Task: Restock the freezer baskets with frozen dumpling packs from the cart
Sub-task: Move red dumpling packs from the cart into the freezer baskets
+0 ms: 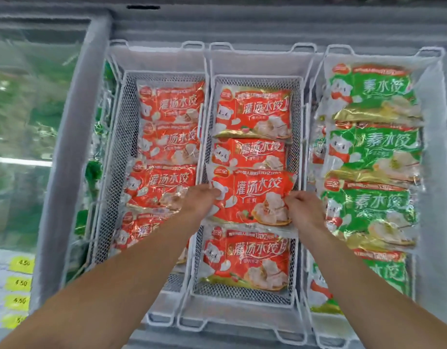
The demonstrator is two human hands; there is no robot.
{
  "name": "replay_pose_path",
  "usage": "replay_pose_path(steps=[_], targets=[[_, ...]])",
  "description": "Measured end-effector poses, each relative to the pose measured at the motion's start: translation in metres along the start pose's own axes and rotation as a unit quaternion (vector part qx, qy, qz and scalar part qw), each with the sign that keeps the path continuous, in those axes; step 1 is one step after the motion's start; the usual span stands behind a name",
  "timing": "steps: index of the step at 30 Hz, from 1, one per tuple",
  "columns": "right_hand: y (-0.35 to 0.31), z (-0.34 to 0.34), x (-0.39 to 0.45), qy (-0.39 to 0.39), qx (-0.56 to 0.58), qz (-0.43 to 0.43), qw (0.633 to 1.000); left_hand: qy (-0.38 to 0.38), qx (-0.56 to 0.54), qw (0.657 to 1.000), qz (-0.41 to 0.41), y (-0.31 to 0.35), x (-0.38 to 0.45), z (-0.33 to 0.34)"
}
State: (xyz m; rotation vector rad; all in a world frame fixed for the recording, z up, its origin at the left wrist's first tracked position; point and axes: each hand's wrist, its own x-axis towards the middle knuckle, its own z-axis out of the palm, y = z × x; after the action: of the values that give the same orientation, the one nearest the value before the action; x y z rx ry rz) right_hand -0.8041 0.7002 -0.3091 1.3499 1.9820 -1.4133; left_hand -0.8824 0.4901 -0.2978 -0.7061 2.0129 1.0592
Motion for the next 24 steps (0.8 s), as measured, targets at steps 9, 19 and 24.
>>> replay_pose_path(steps=[9,19,24], targets=[[-0.004,-0.001,-0.010,-0.150,-0.102,-0.005,0.983,-0.012,0.159,0.985,0.067,-0.002,-0.015,-0.008],[0.005,0.001,-0.112,-0.092,-0.131,-0.098,0.982,-0.013,0.064,0.985,0.160,-0.033,-0.088,-0.054],[0.030,0.007,-0.179,-0.038,-0.085,-0.139,0.986,-0.038,0.064,0.971,0.226,-0.073,-0.124,-0.079]])
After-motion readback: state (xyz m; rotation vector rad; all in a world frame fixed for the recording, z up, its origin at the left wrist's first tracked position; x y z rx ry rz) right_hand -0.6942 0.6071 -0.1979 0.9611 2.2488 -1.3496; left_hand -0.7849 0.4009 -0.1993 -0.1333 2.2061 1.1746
